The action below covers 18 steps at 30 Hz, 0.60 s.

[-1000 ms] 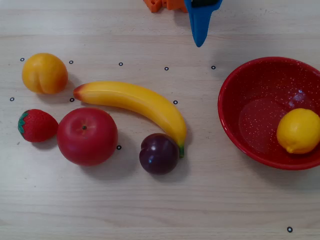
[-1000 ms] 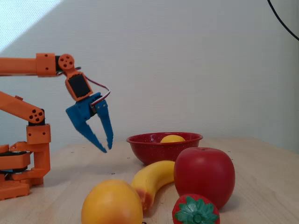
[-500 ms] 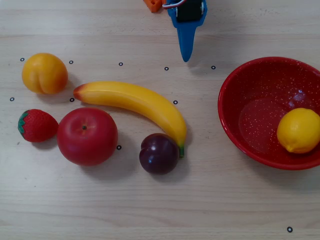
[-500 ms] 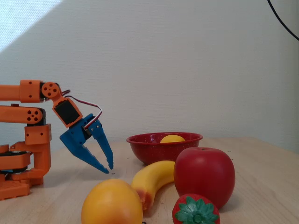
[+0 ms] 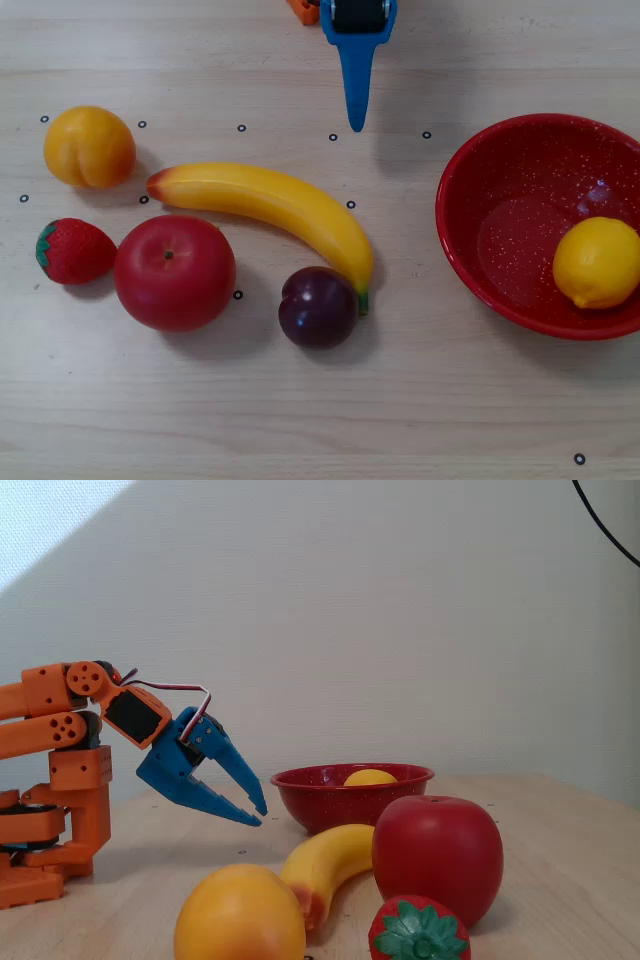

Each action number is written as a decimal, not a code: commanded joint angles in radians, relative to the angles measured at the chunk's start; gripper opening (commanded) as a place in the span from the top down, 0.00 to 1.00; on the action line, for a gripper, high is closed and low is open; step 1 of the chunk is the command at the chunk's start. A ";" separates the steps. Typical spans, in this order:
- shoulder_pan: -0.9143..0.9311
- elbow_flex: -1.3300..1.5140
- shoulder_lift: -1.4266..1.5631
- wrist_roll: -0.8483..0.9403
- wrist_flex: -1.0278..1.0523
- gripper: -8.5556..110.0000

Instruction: Put the lemon in the red bowl.

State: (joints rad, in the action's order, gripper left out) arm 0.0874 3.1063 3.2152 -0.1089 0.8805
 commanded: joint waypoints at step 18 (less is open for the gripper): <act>0.008 0.012 0.014 0.014 -0.002 0.93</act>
State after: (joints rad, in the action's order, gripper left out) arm 0.0920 3.1063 3.2152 -0.0874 0.8805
